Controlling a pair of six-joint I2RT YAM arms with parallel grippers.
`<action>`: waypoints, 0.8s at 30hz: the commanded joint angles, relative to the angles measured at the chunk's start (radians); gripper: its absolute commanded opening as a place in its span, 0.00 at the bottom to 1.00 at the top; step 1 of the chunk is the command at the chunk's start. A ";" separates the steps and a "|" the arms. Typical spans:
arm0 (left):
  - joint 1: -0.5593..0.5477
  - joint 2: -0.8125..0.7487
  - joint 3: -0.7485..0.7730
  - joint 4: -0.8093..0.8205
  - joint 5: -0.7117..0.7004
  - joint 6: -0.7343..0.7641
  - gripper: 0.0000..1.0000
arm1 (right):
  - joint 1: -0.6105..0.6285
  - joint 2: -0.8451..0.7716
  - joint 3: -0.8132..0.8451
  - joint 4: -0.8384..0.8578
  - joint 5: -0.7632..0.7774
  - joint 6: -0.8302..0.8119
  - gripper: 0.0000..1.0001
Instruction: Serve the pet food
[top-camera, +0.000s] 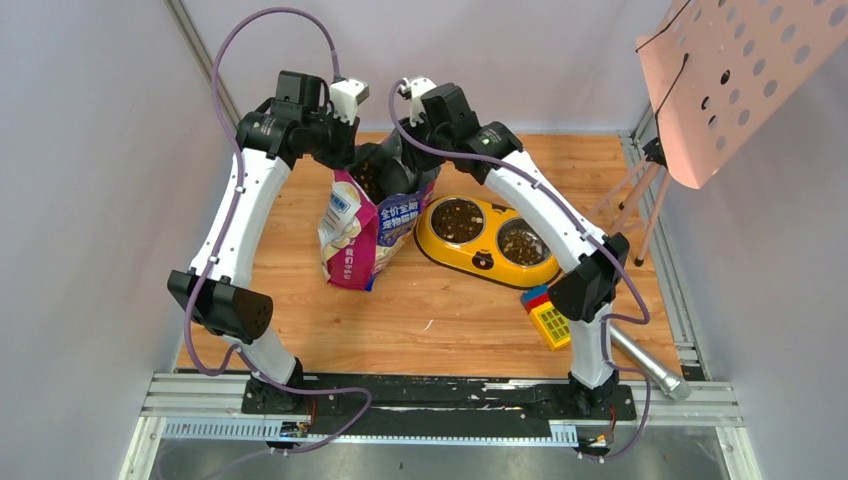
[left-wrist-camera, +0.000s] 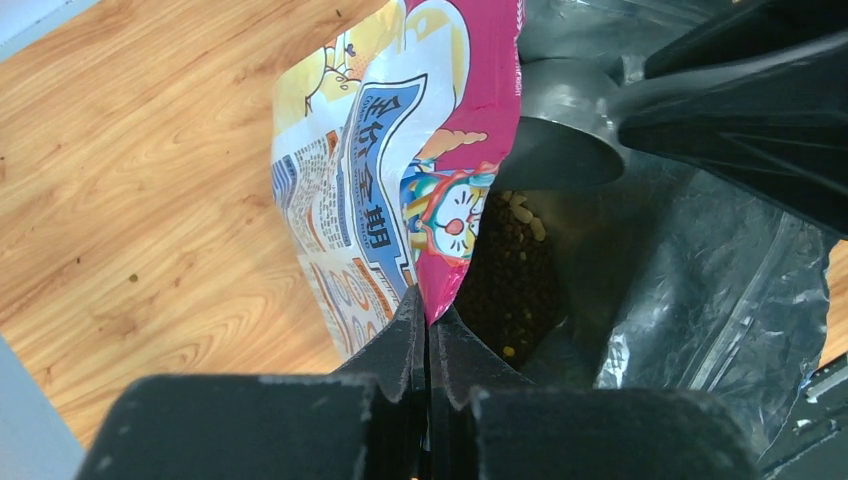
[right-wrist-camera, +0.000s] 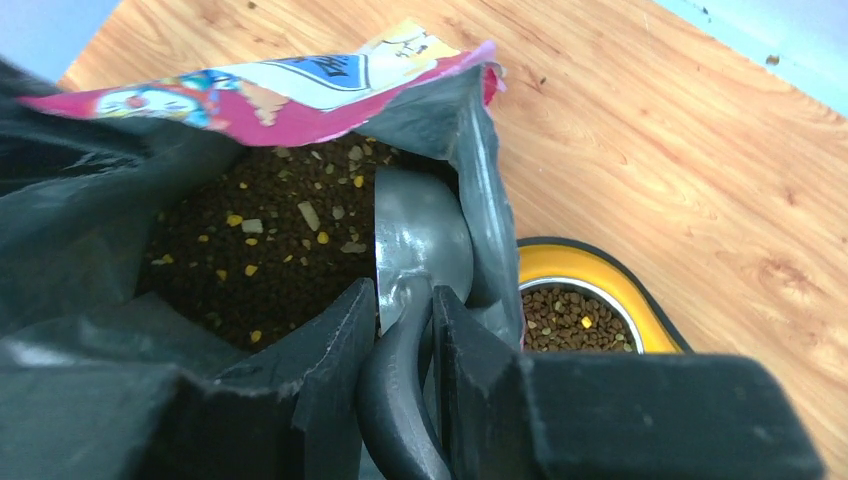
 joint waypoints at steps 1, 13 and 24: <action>-0.019 -0.068 0.025 0.131 0.096 -0.028 0.00 | 0.006 0.046 0.034 0.012 0.134 0.056 0.00; -0.019 -0.060 0.013 0.138 0.057 -0.029 0.00 | 0.048 0.152 -0.061 0.019 0.132 0.118 0.00; -0.020 -0.016 0.079 0.130 0.006 0.019 0.00 | 0.071 0.209 -0.077 -0.010 -0.086 0.153 0.00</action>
